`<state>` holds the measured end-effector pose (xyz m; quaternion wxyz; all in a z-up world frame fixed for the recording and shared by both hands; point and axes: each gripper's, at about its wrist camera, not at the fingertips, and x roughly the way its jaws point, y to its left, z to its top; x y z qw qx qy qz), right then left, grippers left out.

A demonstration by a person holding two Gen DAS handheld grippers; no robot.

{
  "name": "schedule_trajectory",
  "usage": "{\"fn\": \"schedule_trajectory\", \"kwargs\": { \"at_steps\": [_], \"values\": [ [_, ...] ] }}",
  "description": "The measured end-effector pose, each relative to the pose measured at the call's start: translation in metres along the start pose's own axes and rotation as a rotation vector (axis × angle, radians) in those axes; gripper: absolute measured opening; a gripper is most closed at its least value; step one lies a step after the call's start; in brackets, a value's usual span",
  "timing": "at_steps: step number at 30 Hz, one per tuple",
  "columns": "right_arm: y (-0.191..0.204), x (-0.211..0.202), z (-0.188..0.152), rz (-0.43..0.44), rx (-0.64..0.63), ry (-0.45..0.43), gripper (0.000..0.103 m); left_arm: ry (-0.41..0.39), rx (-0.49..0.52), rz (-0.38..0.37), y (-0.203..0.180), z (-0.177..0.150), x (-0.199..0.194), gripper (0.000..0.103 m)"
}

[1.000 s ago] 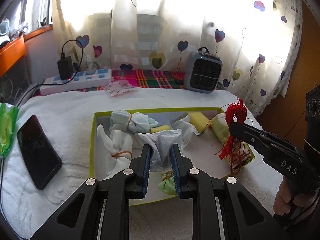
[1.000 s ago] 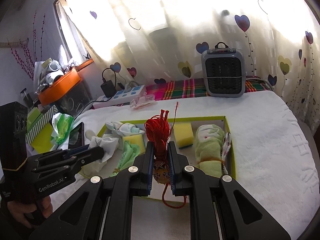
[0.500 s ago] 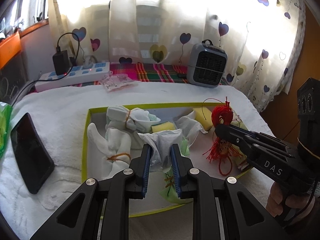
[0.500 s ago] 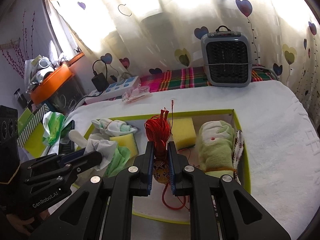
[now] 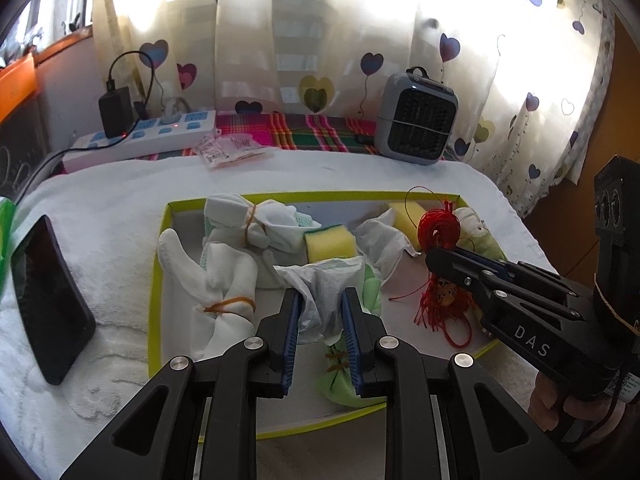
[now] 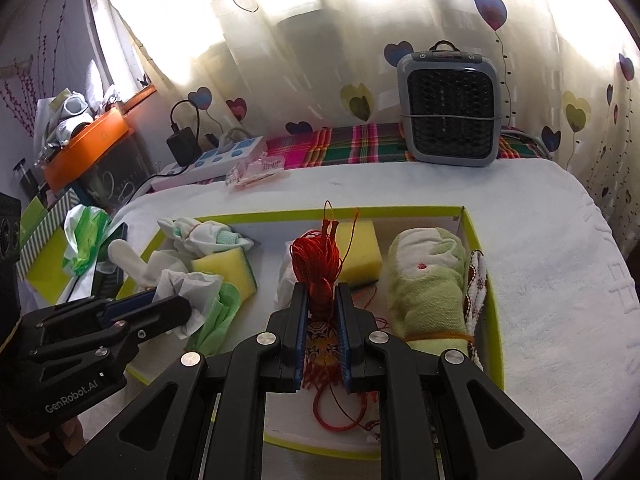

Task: Organize soft objects
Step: 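Lower both items into the lid and open both grippers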

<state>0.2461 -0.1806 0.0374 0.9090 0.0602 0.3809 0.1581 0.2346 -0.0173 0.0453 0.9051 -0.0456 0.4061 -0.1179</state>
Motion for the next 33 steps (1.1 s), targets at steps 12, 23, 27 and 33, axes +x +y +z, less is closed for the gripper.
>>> {"fn": "schedule_trajectory", "kwargs": {
  "at_steps": [12,23,27,33],
  "values": [
    [0.0003,0.0028,-0.0024,-0.044,-0.019,-0.010,0.014,0.014,-0.005,0.001,-0.0004,-0.0017,0.0057,0.022],
    [0.0007,0.0015,-0.0026,-0.029,-0.017,-0.012,0.019,0.012,0.004,0.014,-0.0010,-0.0023,0.0068,0.032],
    [0.0033,0.0002,-0.0029,-0.026,-0.025,-0.015,0.029,0.013,0.002,0.013,-0.0004,-0.0030,0.0072,0.033],
    [0.0056,-0.0018,-0.0050,-0.035,-0.025,-0.021,0.041,0.012,0.009,0.023,-0.0018,-0.0039,0.0048,0.036]
  ]
}}
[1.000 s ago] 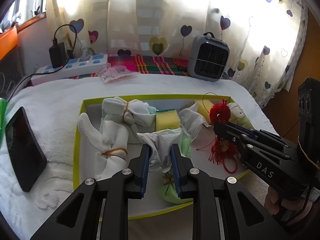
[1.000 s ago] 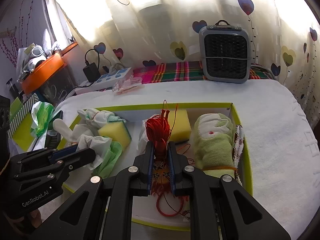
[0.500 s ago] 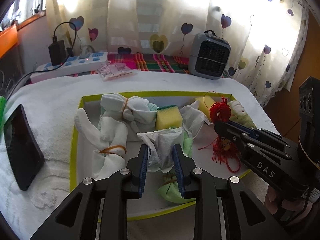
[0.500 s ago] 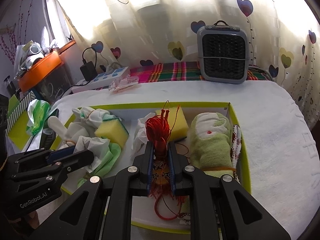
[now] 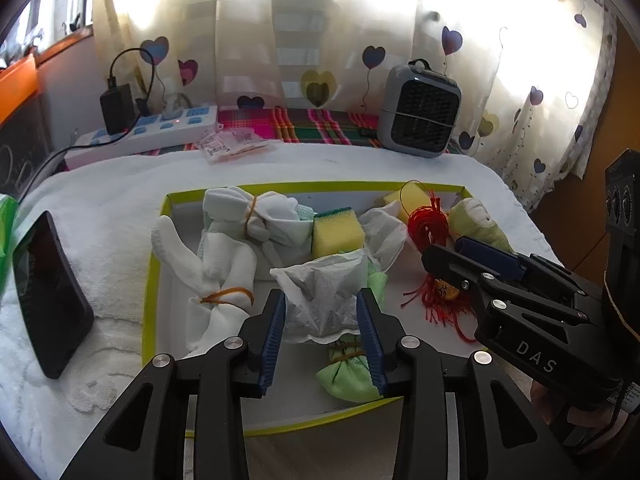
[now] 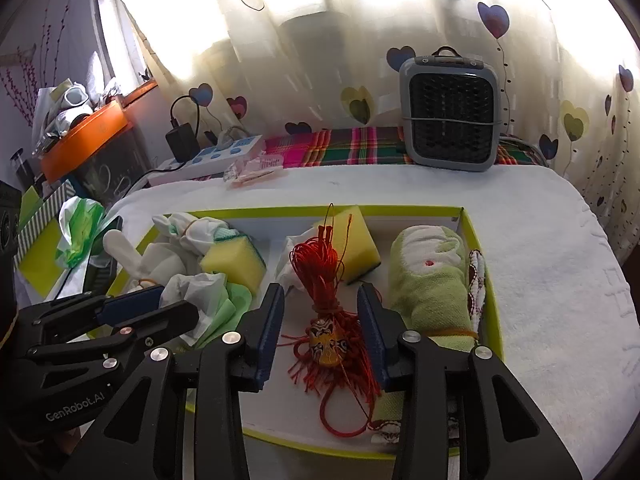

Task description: Organize soft objects

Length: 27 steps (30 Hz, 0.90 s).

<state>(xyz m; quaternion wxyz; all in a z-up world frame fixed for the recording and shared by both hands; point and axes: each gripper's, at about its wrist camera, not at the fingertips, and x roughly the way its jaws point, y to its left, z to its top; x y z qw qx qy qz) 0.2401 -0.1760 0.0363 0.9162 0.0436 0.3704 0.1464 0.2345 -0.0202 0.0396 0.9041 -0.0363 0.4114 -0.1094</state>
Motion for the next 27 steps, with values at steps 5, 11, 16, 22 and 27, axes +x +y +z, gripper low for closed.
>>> {"fn": "schedule_trajectory", "kwargs": {
  "at_steps": [5,11,16,22,27],
  "values": [
    [0.001,-0.002,-0.001,-0.007,0.003,-0.001,0.043,0.000,0.001,0.011,-0.002,-0.001,-0.001,0.042],
    [0.001,-0.008,-0.004,-0.018,0.004,-0.002,0.046,-0.005,0.000,0.027,-0.003,-0.005,-0.006,0.044],
    [0.002,-0.013,-0.006,-0.029,0.004,-0.005,0.046,-0.011,0.002,0.035,-0.006,-0.008,-0.012,0.045],
    [0.004,-0.022,-0.011,-0.041,0.004,-0.010,0.047,-0.020,-0.006,0.045,-0.007,-0.013,-0.022,0.045],
    [0.004,-0.031,-0.015,-0.044,0.004,-0.013,0.047,-0.051,0.011,0.070,-0.013,-0.016,-0.038,0.050]
  ]
}}
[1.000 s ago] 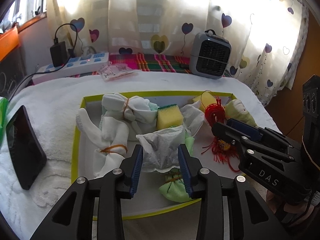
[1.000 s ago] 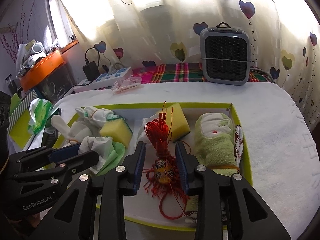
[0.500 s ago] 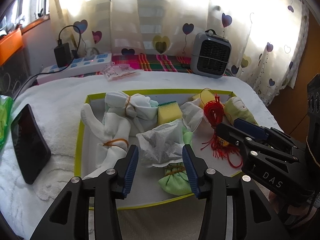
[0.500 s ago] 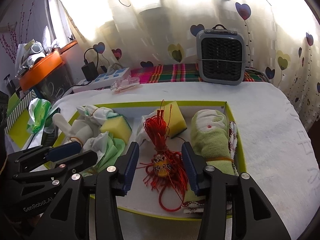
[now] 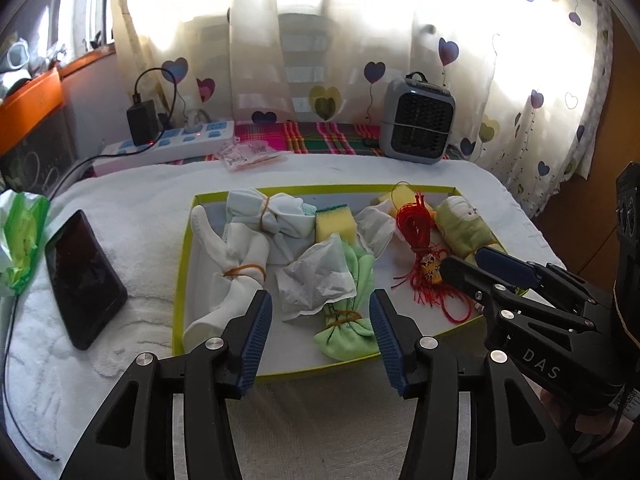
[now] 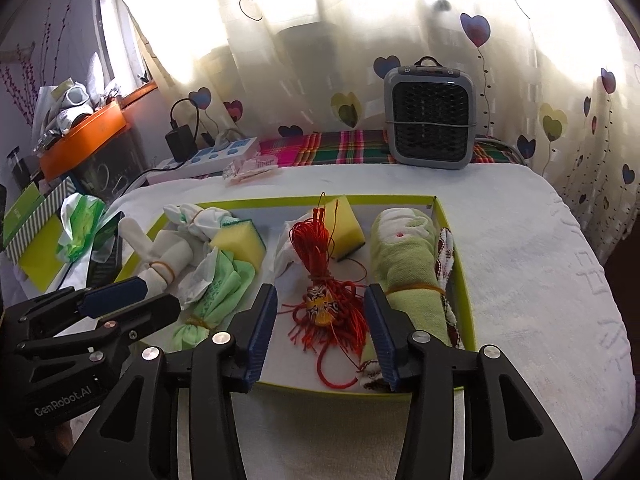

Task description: Organize soft objects

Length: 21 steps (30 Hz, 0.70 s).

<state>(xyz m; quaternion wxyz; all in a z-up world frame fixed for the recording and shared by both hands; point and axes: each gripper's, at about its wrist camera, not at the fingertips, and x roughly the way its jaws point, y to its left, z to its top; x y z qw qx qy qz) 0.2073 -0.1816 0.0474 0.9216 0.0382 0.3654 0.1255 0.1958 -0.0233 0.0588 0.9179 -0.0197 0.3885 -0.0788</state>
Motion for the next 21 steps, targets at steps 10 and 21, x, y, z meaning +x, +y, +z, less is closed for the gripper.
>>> {"fn": "schedule_trajectory", "kwargs": {
  "at_steps": [10,21],
  "values": [
    [0.005,-0.024,-0.011,0.006,-0.003,-0.021,0.047,-0.030,0.006,0.027,-0.006,-0.013,-0.024,0.050],
    [0.010,-0.043,-0.032,-0.035,-0.010,-0.006,0.047,-0.028,0.011,0.067,-0.009,-0.037,-0.043,0.050]
  ]
}}
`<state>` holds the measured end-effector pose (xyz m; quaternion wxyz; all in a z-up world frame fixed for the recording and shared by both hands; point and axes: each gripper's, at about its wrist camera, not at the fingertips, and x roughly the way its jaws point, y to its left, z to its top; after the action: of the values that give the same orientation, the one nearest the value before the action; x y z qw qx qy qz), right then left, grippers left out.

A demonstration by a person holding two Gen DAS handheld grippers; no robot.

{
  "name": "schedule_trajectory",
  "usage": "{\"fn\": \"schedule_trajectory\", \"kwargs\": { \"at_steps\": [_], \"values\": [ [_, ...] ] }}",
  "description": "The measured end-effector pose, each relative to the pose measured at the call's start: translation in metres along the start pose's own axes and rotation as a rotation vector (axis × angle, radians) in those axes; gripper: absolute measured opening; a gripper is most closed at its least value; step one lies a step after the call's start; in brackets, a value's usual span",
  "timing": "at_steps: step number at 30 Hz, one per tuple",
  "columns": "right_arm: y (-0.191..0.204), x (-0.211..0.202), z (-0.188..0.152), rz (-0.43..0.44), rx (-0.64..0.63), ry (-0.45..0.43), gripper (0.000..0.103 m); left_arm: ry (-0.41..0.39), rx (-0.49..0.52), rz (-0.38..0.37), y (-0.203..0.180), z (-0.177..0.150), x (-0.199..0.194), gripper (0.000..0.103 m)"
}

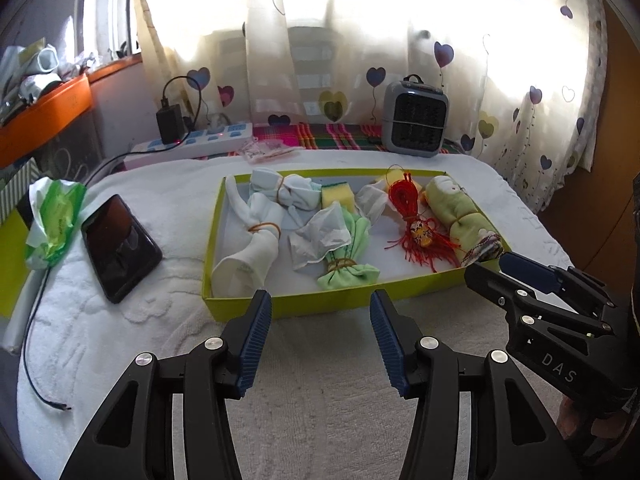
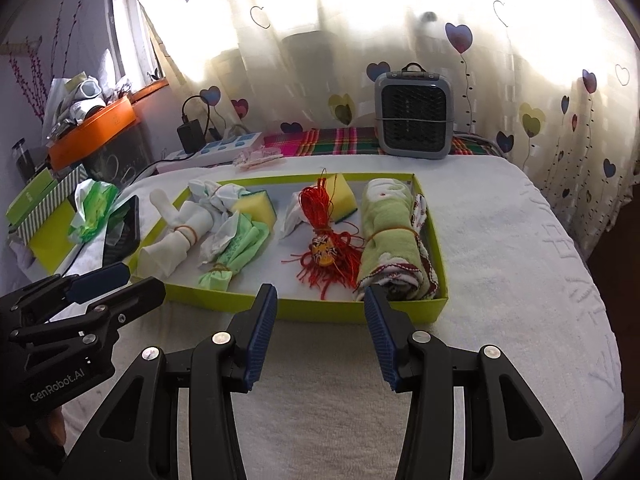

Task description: Organize soft objects

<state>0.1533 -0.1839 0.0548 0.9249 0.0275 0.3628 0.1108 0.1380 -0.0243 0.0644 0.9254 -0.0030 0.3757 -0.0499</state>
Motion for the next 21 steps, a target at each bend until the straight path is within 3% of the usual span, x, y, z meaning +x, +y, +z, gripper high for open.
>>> {"fn": "schedule_trajectory", "kwargs": {
  "at_steps": [21],
  "values": [
    [0.003,-0.001,-0.038,-0.065,-0.022,0.110,0.047,0.116,-0.002,0.041,0.000,-0.051,0.006,0.050]
  ]
}}
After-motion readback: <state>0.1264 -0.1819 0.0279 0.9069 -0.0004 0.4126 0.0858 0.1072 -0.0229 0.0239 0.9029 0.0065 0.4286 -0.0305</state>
